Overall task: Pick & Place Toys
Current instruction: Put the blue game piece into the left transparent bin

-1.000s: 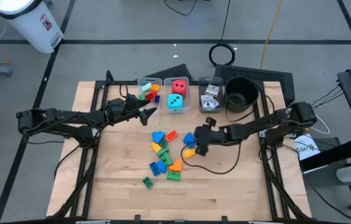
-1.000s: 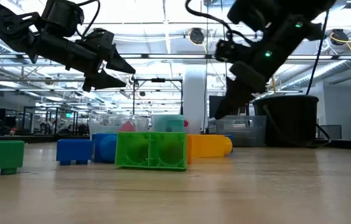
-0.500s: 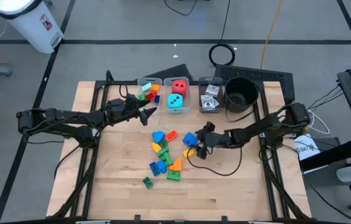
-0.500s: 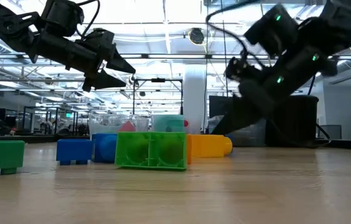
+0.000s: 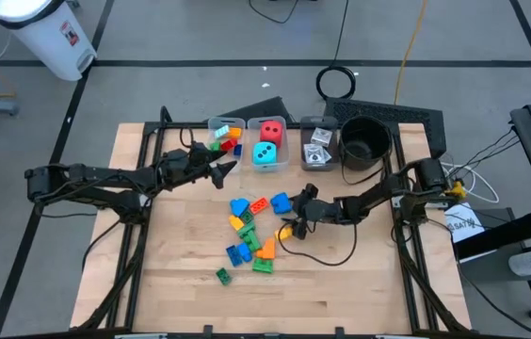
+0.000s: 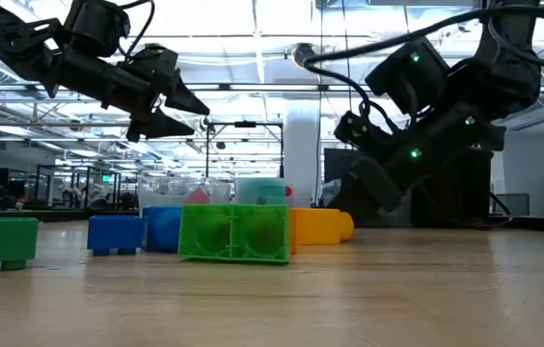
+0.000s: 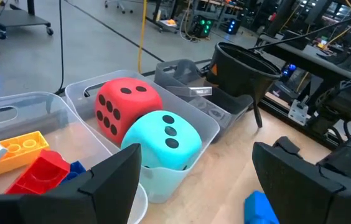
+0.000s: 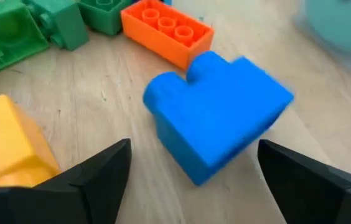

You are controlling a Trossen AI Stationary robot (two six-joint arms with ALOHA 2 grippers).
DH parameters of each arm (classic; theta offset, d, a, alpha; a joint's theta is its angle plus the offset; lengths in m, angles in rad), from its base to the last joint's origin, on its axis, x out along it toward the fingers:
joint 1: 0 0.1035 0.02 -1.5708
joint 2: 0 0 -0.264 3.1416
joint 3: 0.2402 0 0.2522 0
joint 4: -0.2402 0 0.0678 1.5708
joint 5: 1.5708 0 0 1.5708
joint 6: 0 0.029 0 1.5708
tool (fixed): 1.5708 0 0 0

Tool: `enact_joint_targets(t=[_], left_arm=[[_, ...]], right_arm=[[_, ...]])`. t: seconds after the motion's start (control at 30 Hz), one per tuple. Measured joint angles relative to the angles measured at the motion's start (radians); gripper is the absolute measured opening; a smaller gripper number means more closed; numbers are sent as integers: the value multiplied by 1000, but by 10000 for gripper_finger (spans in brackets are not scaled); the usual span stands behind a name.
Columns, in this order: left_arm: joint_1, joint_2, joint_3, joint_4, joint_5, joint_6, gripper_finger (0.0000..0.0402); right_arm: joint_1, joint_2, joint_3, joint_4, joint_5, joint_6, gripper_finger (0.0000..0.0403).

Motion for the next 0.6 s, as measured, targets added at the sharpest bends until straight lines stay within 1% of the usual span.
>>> enact_joint_targets(t=[0.17,0.4,0.43,0.53,0.6], left_arm=[[0,0,0,-1,0,0,312],[0,0,0,-2,0,-3,312],[0,0,0,-2,0,-9,312],[0,0,0,-2,0,-13,312],[0,0,0,-2,0,-13,312]], right_arm=[[0,1,0,74,1,8,323],[0,1,0,83,17,50,322],[0,1,0,83,44,51,322],[0,1,0,83,170,53,322],[0,1,0,83,216,53,322]])
